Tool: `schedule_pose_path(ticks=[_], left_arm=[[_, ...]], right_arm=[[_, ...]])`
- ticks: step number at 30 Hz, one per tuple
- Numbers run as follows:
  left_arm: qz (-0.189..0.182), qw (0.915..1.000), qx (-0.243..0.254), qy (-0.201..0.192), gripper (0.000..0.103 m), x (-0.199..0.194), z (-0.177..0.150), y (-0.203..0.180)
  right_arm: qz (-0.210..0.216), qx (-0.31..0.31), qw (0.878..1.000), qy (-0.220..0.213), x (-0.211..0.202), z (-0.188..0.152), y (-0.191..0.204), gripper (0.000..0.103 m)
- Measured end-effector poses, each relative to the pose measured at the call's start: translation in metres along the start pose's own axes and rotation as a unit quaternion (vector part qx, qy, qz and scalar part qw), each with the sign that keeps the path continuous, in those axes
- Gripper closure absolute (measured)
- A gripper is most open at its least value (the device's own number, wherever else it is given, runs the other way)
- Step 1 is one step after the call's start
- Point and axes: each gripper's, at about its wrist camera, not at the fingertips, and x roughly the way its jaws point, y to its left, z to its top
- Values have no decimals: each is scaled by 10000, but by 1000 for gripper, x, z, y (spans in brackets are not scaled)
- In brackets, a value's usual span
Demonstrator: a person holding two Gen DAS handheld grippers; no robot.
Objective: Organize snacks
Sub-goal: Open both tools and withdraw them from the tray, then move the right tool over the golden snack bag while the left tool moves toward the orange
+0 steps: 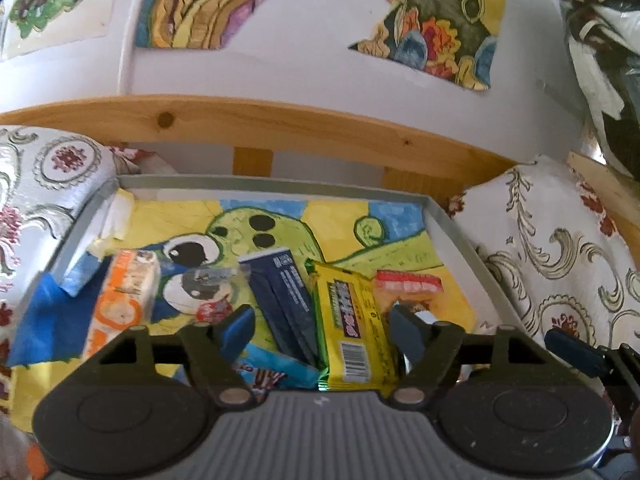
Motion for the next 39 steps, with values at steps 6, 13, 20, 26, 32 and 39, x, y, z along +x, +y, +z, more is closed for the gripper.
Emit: schedule_pose_path(ticks=[6, 13, 20, 26, 32, 39], left_arm=[[126, 9994, 0, -311, 3, -29, 3, 5], [256, 9983, -93, -523, 1, -66, 1, 19], [367, 9971, -198, -631, 0, -110, -4, 33], [556, 9963, -343, -556, 0, -151, -17, 48], [766, 9944, -438, -574, 0, -190, -29, 61], [945, 9924, -371, -700, 0, -227, -50, 67]], right_arm=[[-151, 75, 9998, -131, -17, 12, -3, 16], [-241, 115, 9991, -332, -44, 28, -2, 5], [-313, 87, 9982, -494, -76, 36, 11, 1], [-223, 102, 9983, -530, -102, 38, 25, 1], [-113, 22, 9985, -539, -131, 37, 42, 1], [6, -3, 9991, -415, -165, 26, 62, 1]])
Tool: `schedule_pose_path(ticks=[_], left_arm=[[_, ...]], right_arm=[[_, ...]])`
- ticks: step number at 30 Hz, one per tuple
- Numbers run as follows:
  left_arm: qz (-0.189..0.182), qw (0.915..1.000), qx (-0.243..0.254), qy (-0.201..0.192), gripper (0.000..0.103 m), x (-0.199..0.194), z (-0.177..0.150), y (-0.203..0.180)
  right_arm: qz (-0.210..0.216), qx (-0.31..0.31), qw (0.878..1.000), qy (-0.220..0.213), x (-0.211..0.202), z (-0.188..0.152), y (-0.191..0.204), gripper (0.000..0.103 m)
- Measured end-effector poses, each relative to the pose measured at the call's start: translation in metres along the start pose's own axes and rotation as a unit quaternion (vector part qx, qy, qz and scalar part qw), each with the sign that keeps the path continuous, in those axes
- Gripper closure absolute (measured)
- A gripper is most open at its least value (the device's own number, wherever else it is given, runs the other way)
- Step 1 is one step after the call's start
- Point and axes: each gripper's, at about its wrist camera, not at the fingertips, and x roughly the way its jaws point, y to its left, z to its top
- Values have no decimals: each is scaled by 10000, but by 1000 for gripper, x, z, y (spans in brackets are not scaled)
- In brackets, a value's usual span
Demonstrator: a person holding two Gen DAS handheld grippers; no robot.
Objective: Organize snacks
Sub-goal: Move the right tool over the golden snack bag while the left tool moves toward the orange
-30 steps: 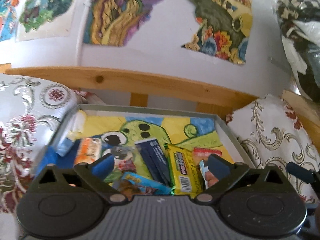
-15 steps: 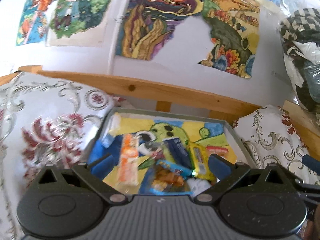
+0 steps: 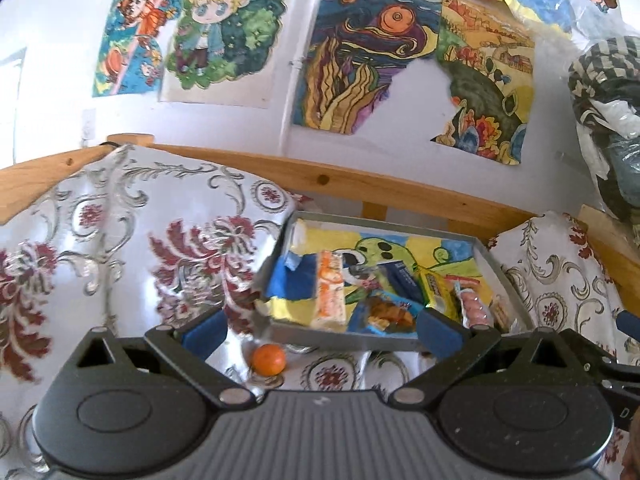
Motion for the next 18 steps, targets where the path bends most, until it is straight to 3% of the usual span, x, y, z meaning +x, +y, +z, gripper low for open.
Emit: schedule_pose_path(ticks=[7, 18], left_arm=[[48, 9999, 2, 119, 0, -21, -21, 15], [238, 9984, 66, 508, 0, -37, -53, 39]], right_arm=[[66, -81, 9999, 2, -29, -9, 19, 1], [333, -166, 9986, 369, -44, -26, 45, 1]])
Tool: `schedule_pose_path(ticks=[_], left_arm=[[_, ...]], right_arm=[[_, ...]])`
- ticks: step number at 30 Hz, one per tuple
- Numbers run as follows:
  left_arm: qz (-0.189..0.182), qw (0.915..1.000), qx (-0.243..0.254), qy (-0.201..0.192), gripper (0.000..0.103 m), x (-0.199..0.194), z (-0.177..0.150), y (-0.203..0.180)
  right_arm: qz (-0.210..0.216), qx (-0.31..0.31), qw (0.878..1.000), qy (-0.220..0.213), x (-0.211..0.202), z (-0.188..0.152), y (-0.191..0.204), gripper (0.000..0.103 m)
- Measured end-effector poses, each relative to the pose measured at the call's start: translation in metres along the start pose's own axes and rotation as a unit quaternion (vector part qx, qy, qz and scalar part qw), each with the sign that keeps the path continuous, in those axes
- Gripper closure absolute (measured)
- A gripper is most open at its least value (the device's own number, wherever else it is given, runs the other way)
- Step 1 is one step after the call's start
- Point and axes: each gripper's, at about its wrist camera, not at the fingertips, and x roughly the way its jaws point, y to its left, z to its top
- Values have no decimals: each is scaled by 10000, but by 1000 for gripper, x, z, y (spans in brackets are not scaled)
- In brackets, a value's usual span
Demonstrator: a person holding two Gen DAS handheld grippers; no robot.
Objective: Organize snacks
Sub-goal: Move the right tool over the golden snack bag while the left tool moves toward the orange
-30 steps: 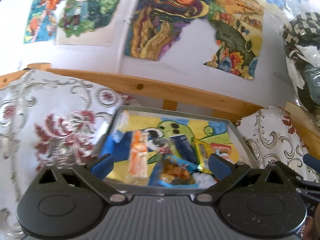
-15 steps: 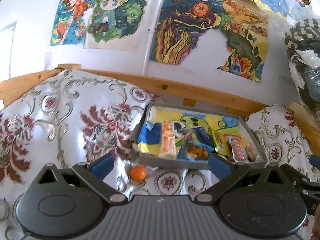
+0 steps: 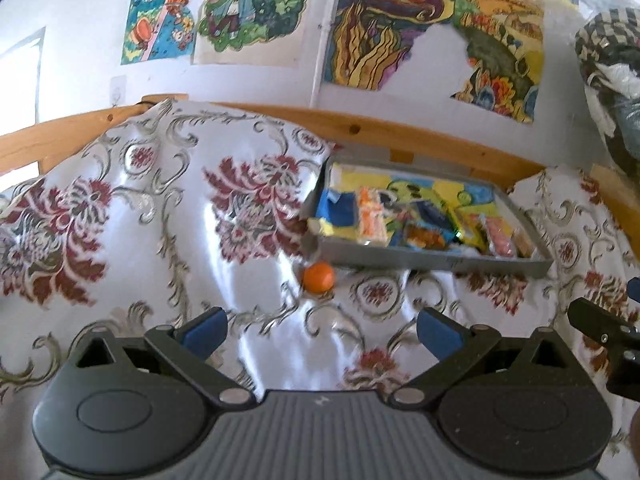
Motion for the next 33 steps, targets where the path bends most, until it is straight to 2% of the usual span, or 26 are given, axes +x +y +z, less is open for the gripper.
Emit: schedule_pose_path(ticks=[8, 16, 33], left_arm=[[291, 9988, -132, 363, 0, -3, -26, 21], [602, 9956, 5, 717, 0, 2, -39, 25], [698, 9929, 209, 935, 0, 5, -47, 25]], right_arm=[[328, -22, 9984, 461, 7, -12, 19, 1], [545, -60, 9934, 1012, 14, -29, 35, 1], [839, -163, 9862, 1416, 20, -41, 53, 1]])
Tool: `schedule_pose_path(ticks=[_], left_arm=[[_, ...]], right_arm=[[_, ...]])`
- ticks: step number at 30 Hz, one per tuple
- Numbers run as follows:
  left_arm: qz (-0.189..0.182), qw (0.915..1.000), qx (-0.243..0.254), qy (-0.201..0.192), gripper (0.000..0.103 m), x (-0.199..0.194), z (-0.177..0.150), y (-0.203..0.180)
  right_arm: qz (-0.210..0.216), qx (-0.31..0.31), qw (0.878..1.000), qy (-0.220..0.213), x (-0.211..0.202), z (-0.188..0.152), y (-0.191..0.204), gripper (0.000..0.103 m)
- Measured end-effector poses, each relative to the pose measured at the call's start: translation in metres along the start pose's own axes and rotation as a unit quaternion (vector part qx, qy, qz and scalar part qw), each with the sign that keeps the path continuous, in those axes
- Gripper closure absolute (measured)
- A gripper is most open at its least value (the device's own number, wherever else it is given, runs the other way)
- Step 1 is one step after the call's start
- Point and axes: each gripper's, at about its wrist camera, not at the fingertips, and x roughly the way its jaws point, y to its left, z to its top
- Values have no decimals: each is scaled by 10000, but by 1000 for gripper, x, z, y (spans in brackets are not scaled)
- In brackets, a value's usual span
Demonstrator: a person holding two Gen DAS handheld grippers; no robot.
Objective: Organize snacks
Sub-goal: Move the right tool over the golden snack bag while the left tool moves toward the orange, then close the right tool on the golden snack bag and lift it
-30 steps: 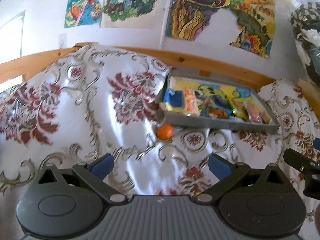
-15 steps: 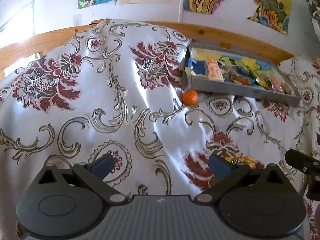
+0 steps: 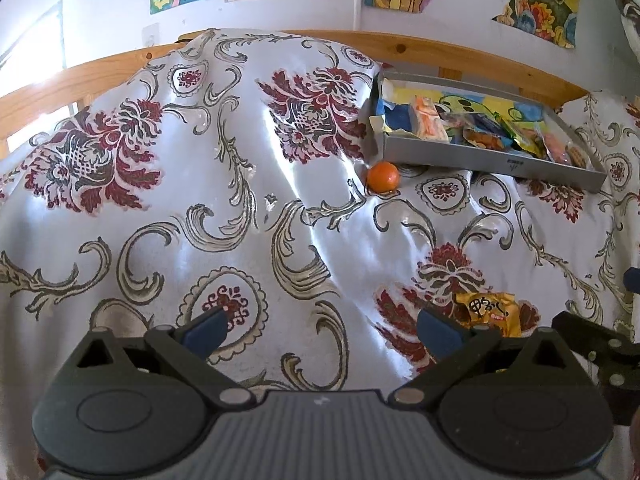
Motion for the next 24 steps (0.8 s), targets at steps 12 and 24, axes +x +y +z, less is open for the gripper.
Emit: schedule_pose_path(ticks=[12, 24], left_arm=[[-3, 9997, 223, -59, 0, 5, 5, 11], [-42, 9993, 344, -102, 0, 13, 14, 17]], right_arm=[[210, 85, 9988, 427, 36, -2, 20, 1], [-55, -255, 9965, 799, 82, -6, 44, 1]])
